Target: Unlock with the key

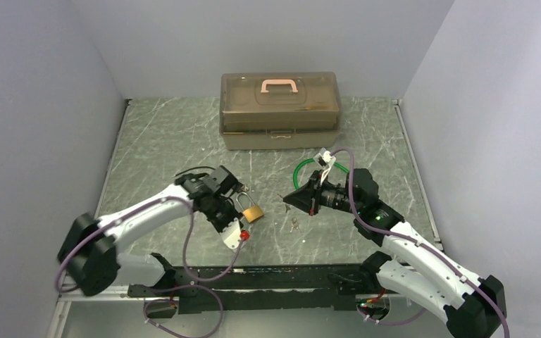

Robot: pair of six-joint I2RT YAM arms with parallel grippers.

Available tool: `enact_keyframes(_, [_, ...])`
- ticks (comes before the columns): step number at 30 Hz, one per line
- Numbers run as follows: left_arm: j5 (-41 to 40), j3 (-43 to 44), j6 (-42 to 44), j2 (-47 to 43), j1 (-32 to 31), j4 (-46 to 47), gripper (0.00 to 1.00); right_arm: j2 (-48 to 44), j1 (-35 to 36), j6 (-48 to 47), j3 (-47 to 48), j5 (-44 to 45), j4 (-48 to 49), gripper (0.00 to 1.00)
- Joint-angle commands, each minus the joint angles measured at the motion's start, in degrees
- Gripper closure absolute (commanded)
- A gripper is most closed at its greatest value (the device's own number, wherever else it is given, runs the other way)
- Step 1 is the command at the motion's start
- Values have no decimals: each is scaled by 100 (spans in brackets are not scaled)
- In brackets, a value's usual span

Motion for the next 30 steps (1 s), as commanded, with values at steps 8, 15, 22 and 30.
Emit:
enact_keyframes(8, [151,-403,-1173,-1211,86,502,99,-116,-40,170,120,21,224,100])
enact_keyframes(15, [238,677,-848,486,421,376,21,-126,-51,189,166,139,222,100])
enact_keyframes(22, [325,1198,-99,1382,479,4,1,-158,-91,183,262,127,212,100])
enact_keyframes(30, [-104,2127,139,2620,439,-784,0,-231,-180,154,380,99,101,100])
